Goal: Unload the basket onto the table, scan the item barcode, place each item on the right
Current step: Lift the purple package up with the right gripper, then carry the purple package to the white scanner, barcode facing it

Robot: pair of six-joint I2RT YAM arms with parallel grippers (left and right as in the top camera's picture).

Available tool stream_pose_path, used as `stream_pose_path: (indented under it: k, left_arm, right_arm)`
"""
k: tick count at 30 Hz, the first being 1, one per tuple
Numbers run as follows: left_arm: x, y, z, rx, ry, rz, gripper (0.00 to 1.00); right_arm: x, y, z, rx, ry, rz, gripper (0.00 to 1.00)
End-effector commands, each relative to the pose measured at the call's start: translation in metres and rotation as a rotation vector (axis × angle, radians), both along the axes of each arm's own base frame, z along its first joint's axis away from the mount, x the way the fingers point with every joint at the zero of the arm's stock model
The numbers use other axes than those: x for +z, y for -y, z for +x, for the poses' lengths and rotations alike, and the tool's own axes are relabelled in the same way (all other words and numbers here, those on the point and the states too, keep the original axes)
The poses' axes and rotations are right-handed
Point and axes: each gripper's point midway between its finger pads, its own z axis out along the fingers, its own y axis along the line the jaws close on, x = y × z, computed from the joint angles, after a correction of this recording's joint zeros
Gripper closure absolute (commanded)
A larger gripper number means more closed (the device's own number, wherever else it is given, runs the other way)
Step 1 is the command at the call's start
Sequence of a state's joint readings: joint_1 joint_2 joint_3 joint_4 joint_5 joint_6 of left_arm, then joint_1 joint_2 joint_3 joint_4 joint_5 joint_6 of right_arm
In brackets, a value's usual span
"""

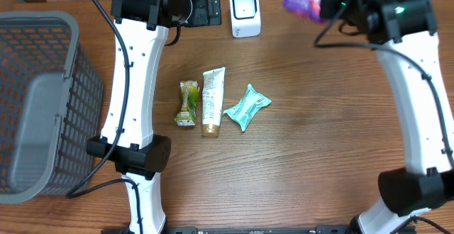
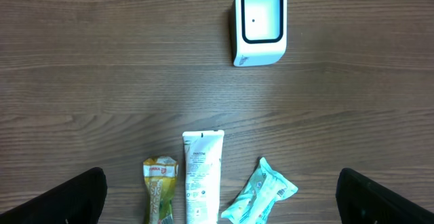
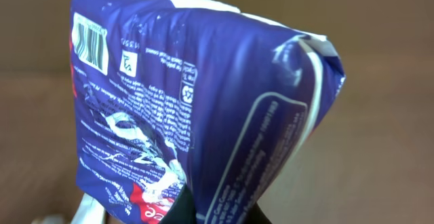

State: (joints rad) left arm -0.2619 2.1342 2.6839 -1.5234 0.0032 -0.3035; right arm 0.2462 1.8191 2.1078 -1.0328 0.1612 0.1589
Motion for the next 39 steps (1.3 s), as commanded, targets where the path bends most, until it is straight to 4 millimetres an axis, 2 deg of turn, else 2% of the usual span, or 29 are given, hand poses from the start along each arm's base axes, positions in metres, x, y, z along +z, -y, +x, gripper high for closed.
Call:
stream_pose_path:
  k: [1,4,7,11,15,21,27,30,34,39]
  left_arm:
    - [-0.002,0.002,0.001,-0.017,0.003,0.02,0.0]
    - [-0.002,0.002,0.001,-0.017,0.003,0.02,0.0]
    - [-0.002,0.002,0.001,-0.017,0.003,0.02,0.01]
    - [-0.002,0.002,0.001,-0.017,0.003,0.02,0.01]
    - [-0.002,0.002,0.001,-0.017,0.002,0.02,0.0]
    - [-0.002,0.002,0.001,-0.017,0.003,0.02,0.01]
    - [-0.002,0.002,0.0,-0.017,0.0,0.02,0.0]
    - [-0.008,-0.002,-0.007,-0.015,-0.038,0.037,0.0]
    - [-0.004,-0.007,-0.011,-0.004,-0.036,0.047,0.0]
    - [0.014,-0.018,-0.034,-0.097,-0.022,0.113,0.0]
  right_arm:
    - [0.034,0.003,0.007,-0.107,0.156,-0.32,0.96]
    - [0.034,-0.014,0.019,-0.081,0.196,-0.487,0.96]
    - [0.026,-0.029,0.038,-0.032,0.218,-0.607,0.96]
    - [0.006,-0.044,0.069,0.035,0.237,-0.725,0.96]
    - [-0.025,-0.054,0.098,0.101,0.225,-0.883,0.96]
    - [-0.049,-0.071,0.127,0.187,0.26,-1.02,0.96]
    - [-0.084,-0.084,0.14,0.3,0.231,-1.105,0.96]
    - [-0.091,-0.086,0.144,0.313,0.232,-1.127,0.96]
    - [-0.092,-0.091,0.145,0.342,0.242,-1.136,0.96]
    - [-0.102,-0.097,0.145,0.386,0.242,-1.128,0.96]
